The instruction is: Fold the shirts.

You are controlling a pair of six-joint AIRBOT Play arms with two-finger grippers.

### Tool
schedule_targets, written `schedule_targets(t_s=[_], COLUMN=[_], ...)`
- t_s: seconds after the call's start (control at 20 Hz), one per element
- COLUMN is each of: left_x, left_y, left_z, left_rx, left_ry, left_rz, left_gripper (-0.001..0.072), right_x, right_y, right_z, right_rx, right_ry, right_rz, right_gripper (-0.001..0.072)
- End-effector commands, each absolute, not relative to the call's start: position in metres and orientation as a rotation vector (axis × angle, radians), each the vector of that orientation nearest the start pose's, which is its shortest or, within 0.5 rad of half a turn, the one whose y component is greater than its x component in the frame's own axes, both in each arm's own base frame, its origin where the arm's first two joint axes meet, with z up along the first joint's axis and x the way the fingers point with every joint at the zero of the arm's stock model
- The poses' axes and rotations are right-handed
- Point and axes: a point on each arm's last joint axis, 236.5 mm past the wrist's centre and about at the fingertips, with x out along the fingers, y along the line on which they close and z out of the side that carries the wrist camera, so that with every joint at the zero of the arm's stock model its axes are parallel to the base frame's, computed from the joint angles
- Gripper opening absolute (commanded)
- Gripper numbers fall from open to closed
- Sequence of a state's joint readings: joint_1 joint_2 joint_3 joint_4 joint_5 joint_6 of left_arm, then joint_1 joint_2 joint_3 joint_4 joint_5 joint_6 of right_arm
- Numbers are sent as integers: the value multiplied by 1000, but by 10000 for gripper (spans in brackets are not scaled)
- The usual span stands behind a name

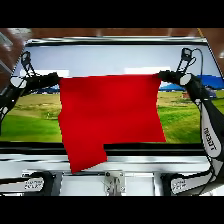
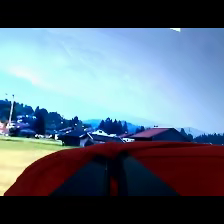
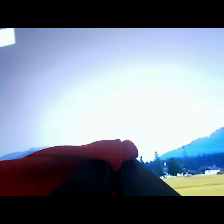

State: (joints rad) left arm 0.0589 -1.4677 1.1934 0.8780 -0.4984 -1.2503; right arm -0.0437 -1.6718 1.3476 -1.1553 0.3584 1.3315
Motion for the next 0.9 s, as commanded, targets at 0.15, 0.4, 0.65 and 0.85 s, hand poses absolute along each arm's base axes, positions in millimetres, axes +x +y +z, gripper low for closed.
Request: schedule_targets(t_s=[0.15,0.4,0.65,0.85], left_x=[513,412,377,383], left_y=[-54,-54,-73,-68], left_z=[-21,-51,-87,-86], left_rx=[-408,-348,-421,-471], left_ry=[900,1365,1538,1532], left_rz=[-189,-318,-283,-231], left_gripper=[49,49,49,208], right_x=[565,495,450,432], right_y=[24,20,30,42], right_z=[-45,-43,-96,-102], right_rx=[251,323,390,430], right_ry=[850,1145,1408,1494], right_rz=[92,166,129,153], right_gripper=[62,62,62,163])
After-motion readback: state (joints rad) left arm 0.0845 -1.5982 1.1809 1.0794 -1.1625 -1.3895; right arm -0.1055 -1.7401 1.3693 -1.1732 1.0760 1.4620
